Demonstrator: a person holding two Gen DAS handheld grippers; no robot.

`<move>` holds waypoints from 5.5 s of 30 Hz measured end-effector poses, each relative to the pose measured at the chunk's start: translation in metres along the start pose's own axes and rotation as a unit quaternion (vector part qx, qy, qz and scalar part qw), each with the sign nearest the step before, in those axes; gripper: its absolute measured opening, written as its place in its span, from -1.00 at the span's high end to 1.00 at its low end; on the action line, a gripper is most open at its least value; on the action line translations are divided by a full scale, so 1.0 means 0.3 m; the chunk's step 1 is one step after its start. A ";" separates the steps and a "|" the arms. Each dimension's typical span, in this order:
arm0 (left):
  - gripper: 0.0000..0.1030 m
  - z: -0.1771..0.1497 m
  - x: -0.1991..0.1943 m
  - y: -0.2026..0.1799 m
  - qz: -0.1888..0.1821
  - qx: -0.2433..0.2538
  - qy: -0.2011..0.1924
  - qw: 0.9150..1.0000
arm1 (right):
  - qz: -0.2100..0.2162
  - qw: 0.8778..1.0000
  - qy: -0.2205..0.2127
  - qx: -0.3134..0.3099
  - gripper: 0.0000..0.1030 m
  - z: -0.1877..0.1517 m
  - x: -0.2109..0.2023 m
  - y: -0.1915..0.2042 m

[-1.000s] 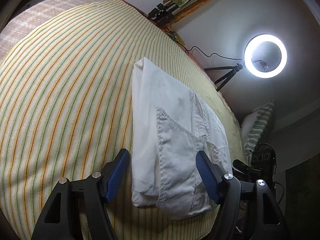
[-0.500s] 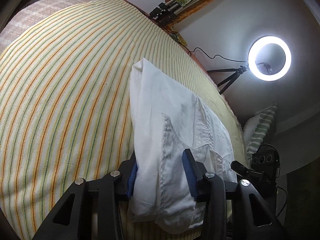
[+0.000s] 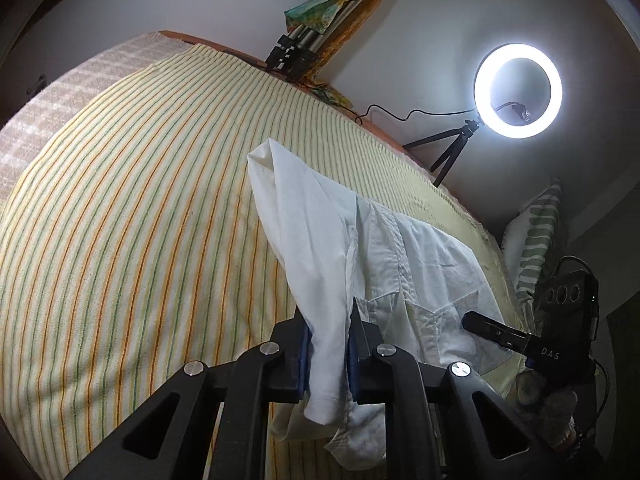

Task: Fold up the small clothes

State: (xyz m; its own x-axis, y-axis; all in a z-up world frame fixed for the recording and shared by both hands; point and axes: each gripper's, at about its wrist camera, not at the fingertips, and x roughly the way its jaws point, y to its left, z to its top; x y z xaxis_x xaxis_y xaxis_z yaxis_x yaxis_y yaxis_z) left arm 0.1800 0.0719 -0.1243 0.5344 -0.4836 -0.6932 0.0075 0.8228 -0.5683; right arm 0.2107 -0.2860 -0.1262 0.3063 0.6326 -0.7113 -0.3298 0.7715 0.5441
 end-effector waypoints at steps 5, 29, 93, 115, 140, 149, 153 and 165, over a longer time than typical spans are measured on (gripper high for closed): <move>0.83 -0.007 -0.034 -0.073 0.004 0.036 -0.014 0.999 | -0.020 0.999 -0.011 -0.045 0.71 0.007 -0.047 0.068; 0.84 0.095 0.160 -0.575 -0.048 0.137 -0.009 0.989 | -0.136 0.982 -0.079 -0.106 0.73 0.142 -0.446 -0.037; -0.92 0.123 0.704 -1.429 0.016 0.293 -0.051 0.955 | -0.339 0.921 -0.189 0.028 -0.67 0.391 -0.954 -0.752; -0.99 -0.042 0.219 -1.278 0.002 0.320 -0.093 0.943 | -0.334 0.914 -0.230 0.019 -1.00 0.121 -0.959 -0.252; -0.99 -0.184 0.121 -1.077 0.051 0.335 -0.069 0.938 | -0.347 0.909 -0.231 0.009 -1.00 -0.075 -0.777 -0.126; -0.99 -0.197 0.117 -1.085 0.053 0.337 -0.071 0.937 | -0.343 0.911 -0.231 0.018 -1.00 -0.065 -0.758 -0.138; -0.99 -0.192 0.120 -1.078 0.047 0.330 -0.061 0.941 | -0.341 0.912 -0.229 0.018 -1.00 -0.061 -0.747 -0.139; -0.99 -0.183 0.126 -1.076 0.047 0.327 -0.063 0.942 | -0.335 0.914 -0.227 0.023 -1.00 -0.056 -0.730 -0.144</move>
State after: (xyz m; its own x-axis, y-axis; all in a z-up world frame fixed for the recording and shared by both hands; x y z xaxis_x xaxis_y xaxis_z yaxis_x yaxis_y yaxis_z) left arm 0.1514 -0.2284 0.0088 0.6547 -0.3938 -0.6452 0.4519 0.8881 -0.0836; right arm 0.1428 -0.4590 -0.0012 0.7685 -0.0274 -0.6392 0.1025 0.9914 0.0808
